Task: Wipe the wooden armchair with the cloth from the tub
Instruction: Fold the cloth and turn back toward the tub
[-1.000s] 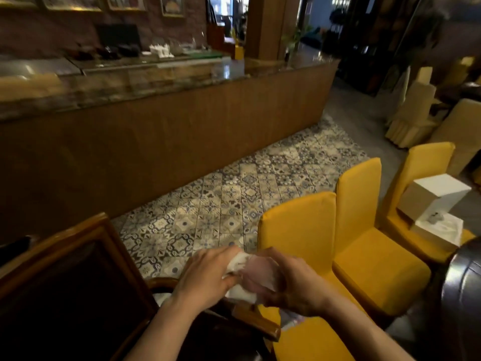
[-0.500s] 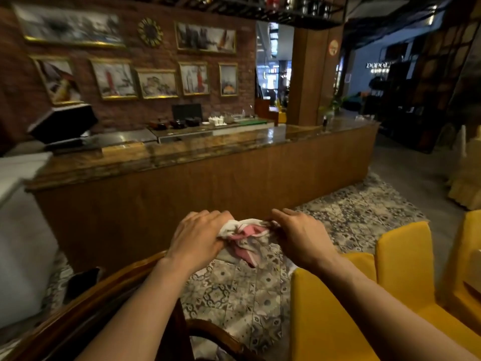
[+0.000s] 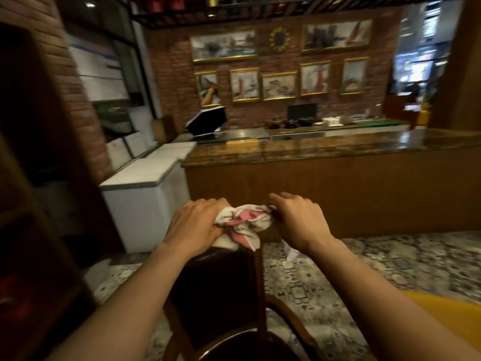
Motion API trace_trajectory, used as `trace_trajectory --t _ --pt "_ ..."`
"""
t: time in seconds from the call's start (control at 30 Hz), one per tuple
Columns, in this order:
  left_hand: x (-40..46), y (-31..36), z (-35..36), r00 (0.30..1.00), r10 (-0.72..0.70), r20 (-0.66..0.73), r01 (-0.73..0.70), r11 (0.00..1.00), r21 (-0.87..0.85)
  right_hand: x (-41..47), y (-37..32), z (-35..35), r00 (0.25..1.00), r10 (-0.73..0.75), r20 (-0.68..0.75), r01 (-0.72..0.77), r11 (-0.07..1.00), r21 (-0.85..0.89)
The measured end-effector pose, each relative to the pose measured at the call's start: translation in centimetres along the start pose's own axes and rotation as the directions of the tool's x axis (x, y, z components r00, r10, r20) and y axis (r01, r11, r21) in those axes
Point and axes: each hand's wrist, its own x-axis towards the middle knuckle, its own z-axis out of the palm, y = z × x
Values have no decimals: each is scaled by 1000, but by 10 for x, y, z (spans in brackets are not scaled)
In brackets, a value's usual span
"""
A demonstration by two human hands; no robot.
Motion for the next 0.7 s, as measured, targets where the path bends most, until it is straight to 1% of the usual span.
trace_trajectory --t 0.17,0.27,0.37,0.5,0.57,0.63,0.7 --pt "-78 -61 -45 985 -174 11 172 981 94 23 -91 25 984 -174 37 167 976 139" --pt "-134 -101 -80 961 -276 -23 275 946 173 39 -164 33 957 -288 24 277 938 207" --pt "-202 -137 -119 920 -384 -74 391 890 235 48 -248 39 919 -395 5 381 888 257" --pt "-320 -184 -178 828 -548 -118 556 776 298 42 -385 43 834 -551 -14 523 784 335" --pt "-389 -204 -213 769 -625 -139 629 699 340 28 -465 40 791 -611 -30 572 720 393" --pt "-454 -216 -246 712 -679 -178 686 618 383 7 -538 34 747 -664 -33 598 650 469" --pt "-523 -225 -281 648 -728 -222 739 531 415 -17 -613 29 693 -719 -58 641 576 507"
